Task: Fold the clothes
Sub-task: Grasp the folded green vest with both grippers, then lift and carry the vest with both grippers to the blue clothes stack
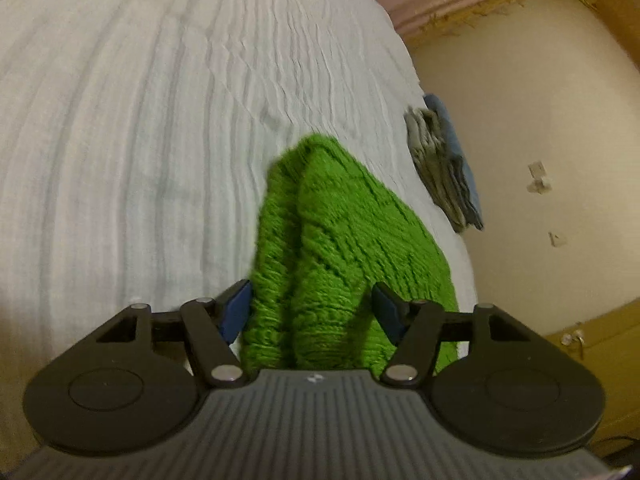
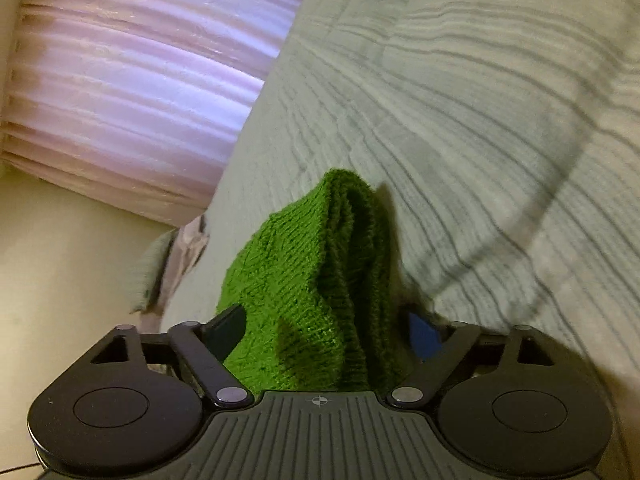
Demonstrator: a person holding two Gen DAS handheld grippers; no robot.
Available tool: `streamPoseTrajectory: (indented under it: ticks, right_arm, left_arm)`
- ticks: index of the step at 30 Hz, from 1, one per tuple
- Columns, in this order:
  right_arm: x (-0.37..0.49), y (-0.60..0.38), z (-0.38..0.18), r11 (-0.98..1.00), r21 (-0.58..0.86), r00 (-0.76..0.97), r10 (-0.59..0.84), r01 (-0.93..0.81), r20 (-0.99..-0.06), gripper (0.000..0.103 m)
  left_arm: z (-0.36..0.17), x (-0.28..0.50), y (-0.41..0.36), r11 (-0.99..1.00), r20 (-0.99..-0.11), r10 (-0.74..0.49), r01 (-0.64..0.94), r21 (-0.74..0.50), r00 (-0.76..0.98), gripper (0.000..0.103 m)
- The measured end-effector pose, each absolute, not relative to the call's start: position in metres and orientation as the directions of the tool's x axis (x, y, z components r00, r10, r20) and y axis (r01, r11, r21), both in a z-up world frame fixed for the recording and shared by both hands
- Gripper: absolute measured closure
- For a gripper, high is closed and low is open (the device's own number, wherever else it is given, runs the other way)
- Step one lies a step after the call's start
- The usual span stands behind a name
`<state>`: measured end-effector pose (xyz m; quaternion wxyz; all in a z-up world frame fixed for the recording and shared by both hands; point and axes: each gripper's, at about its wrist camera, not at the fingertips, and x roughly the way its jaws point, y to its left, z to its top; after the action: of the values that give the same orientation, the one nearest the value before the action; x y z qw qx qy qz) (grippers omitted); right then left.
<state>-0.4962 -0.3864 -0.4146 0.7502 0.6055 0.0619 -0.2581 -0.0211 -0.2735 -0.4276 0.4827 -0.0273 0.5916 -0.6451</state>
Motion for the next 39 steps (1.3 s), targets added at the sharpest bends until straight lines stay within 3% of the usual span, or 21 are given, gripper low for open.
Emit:
streamPoseTrajectory:
  ticks: [1, 5, 7, 9, 10, 13, 18, 26, 30, 33, 39]
  right_arm:
    - [-0.496, -0.387, -0.417, 0.129, 0.882, 0.864, -0.306, 0.454, -0.4, 0.035]
    - [-0.495, -0.387, -0.426, 0.122, 0.902, 0.886, -0.282, 0.414, -0.368, 0.043]
    - [-0.487, -0.39, -0.426, 0.121, 0.897, 0.883, -0.275, 0.426, -0.382, 0.066]
    - [-0.479, -0.393, -0.424, 0.123, 0.883, 0.87, -0.278, 0.453, -0.407, 0.069]
    - [-0.478, -0.393, -0.419, 0.123, 0.873, 0.86, -0.284, 0.471, -0.424, 0.07]
    - [-0.475, -0.388, -0.397, 0.13, 0.836, 0.825, -0.301, 0.533, -0.479, 0.073]
    - [-0.469, -0.381, -0.338, 0.138, 0.784, 0.781, -0.29, 0.606, -0.553, 0.074]
    - [-0.501, -0.361, -0.184, 0.122, 0.775, 0.748, -0.391, 0.62, -0.537, 0.074]
    - [-0.54, -0.355, -0.139, 0.091, 0.772, 0.709, -0.476, 0.629, -0.521, 0.074]
    - [-0.569, -0.386, -0.142, 0.071, 0.773, 0.695, -0.497, 0.63, -0.52, 0.074]
    - [-0.627, -0.494, -0.162, 0.06, 0.773, 0.704, -0.462, 0.632, -0.54, 0.074]
  left_arm:
    - [-0.429, -0.023, -0.276, 0.162, -0.534, -0.651, 0.59, -0.791, -0.539, 0.043]
    - [-0.435, -0.022, -0.276, 0.15, -0.508, -0.656, 0.564, -0.812, -0.558, 0.051]
    - [-0.436, -0.024, -0.278, 0.137, -0.508, -0.649, 0.57, -0.81, -0.566, 0.052]
    - [-0.435, -0.026, -0.281, 0.12, -0.515, -0.639, 0.587, -0.801, -0.572, 0.059]
    - [-0.435, -0.027, -0.284, 0.114, -0.518, -0.635, 0.593, -0.797, -0.573, 0.067]
    - [-0.429, -0.027, -0.291, 0.103, -0.526, -0.626, 0.608, -0.787, -0.575, 0.076]
    - [-0.392, -0.031, -0.291, 0.107, -0.555, -0.616, 0.638, -0.762, -0.559, 0.079]
    - [-0.258, -0.053, -0.292, 0.048, -0.525, -0.606, 0.631, -0.774, -0.598, 0.079]
    - [-0.194, -0.083, -0.314, -0.047, -0.502, -0.588, 0.646, -0.762, -0.634, 0.079]
    - [-0.17, -0.114, -0.344, -0.115, -0.495, -0.569, 0.659, -0.743, -0.657, 0.079]
    - [-0.183, -0.195, -0.425, -0.083, -0.531, -0.574, 0.69, -0.719, -0.623, 0.079]
